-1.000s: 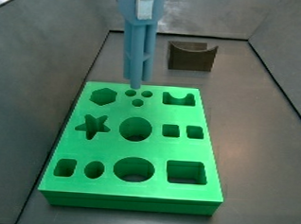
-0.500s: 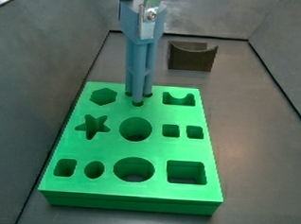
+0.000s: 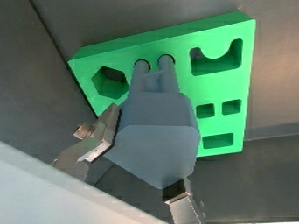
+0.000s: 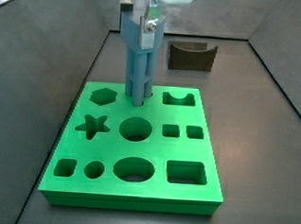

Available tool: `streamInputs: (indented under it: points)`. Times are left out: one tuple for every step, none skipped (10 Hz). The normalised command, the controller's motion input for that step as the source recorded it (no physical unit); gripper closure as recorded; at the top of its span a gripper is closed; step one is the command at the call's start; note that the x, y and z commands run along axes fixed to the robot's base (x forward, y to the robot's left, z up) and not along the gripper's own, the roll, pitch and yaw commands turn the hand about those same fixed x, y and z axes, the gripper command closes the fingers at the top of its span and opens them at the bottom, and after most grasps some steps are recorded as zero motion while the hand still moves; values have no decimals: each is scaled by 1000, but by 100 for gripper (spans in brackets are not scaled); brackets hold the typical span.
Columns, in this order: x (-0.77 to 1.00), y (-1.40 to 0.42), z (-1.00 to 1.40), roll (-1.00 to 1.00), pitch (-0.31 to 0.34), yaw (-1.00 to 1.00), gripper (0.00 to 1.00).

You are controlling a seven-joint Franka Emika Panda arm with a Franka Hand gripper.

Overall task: Pick up the 3 prong object. Move up. Move to above the board. Insert the 3 prong object.
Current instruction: Insert the 3 prong object.

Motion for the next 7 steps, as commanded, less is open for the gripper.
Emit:
streamInputs:
  points:
    - [6, 0, -406, 109, -41, 106, 100]
    - [0, 0, -497, 210, -66, 117, 100]
    - [0, -34, -583, 327, -90, 151, 100]
    - [11, -120, -754, 241, -109, 120, 100]
    - [60, -111, -880, 167, -100, 163, 100]
    - [69, -83, -386, 46, -36, 0, 100]
    - [0, 0, 0, 0, 0, 0, 100]
